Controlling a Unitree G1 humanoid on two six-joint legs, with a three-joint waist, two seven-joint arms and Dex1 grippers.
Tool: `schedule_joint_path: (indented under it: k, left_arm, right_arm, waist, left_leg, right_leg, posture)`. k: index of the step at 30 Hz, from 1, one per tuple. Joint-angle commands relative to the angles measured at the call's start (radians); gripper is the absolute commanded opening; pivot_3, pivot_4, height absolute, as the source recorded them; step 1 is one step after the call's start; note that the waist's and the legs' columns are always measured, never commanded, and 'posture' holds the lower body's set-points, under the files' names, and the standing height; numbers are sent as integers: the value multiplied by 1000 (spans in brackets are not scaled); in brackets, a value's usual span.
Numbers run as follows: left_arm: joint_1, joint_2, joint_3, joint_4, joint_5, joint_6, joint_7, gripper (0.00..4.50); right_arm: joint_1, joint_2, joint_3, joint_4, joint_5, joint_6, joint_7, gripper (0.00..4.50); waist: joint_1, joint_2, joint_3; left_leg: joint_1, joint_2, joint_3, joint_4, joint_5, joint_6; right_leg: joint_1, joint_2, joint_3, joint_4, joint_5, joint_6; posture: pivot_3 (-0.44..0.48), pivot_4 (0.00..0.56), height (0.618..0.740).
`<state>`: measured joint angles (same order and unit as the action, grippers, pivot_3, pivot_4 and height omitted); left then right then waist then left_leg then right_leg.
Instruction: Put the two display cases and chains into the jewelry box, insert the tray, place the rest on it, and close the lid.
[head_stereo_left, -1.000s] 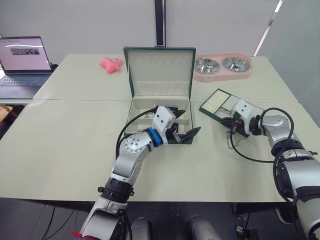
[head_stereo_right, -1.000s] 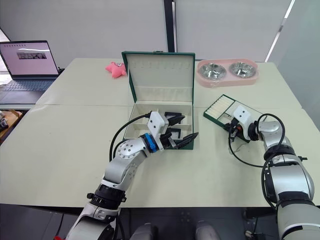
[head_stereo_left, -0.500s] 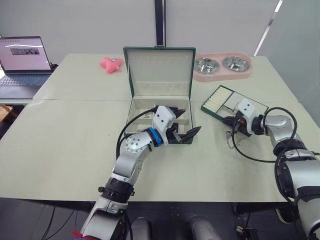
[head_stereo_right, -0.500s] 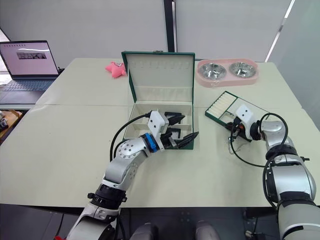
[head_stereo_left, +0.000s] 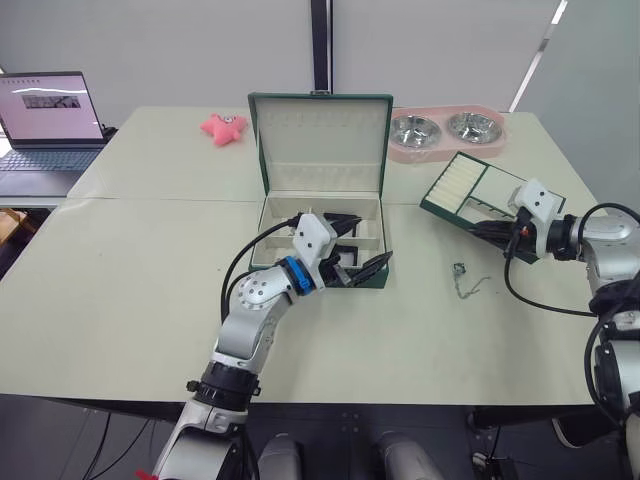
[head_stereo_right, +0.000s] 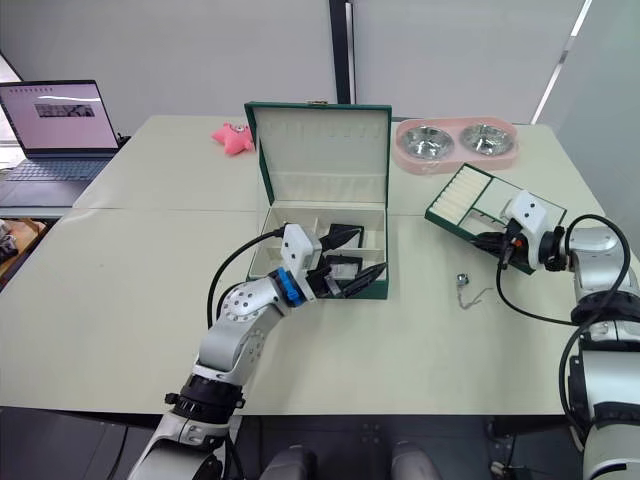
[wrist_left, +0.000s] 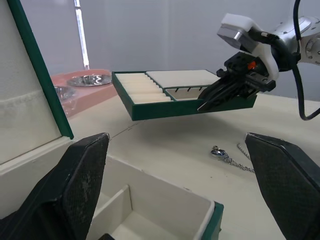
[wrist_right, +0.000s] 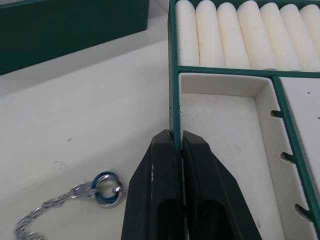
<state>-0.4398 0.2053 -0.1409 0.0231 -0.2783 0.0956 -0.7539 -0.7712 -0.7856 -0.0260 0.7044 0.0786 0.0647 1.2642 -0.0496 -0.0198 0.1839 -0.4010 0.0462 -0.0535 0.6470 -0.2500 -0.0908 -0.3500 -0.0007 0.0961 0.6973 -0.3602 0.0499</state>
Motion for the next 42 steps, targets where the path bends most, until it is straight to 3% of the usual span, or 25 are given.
schedule_joint_path:
  k: [1, 8, 16, 27, 33, 42]
  left_arm:
    - [30, 29, 32, -65, -21, -37, -16, 4500]
    - [138, 120, 125, -176, -89, -21, -38, 4500]
    - [295, 181, 228, -329, -159, 30, 15, 4500]
    - [587, 192, 339, -523, -188, 60, 124, 4500]
    - [661, 166, 375, -559, -213, 58, 173, 4500]
    - [711, 162, 401, -638, -235, 80, 234, 4500]
  right_arm:
    - [120, -76, -63, -356, 108, 188, 26, 3]
    - [308, -148, -109, -841, 272, 506, -10, 3]
    - [277, -126, -36, -1047, 367, 647, -76, 3]
    - [36, 30, 251, -946, 244, 605, -139, 3]
    - [-85, 131, 396, -821, 144, 570, -136, 3]
    - [-191, 276, 464, -689, 74, 566, -157, 3]
  waist:
    - [4, 1, 0]
    - [-1, 1, 0]
    - [7, 1, 0]
    - [4, 1, 0]
    - [2, 1, 0]
    - [-3, 1, 0]
  left_leg:
    - [0, 0, 0, 0, 0, 0]
    - [1, 0, 0, 0, -1, 3]
    - [1, 0, -1, 0, -2, 4]
    - [1, 1, -2, 0, -2, 4]
    - [1, 1, -2, -1, -2, 4]
    - [0, 1, -2, -1, -2, 4]
  right_leg:
    - [0, 0, 0, 0, 0, 0]
    - [0, 1, 1, 0, 0, 0]
    - [0, 1, 0, 0, 0, 0]
    - [-1, 1, 0, 0, 0, 0]
    - [-1, 1, 0, 0, 0, 0]
    - [-2, 0, 0, 0, 0, 0]
  posture:
    - [0, 150, 740]
    - [0, 150, 740]
    - [0, 150, 740]
    - [0, 150, 740]
    - [0, 150, 740]
    - [0, 150, 740]
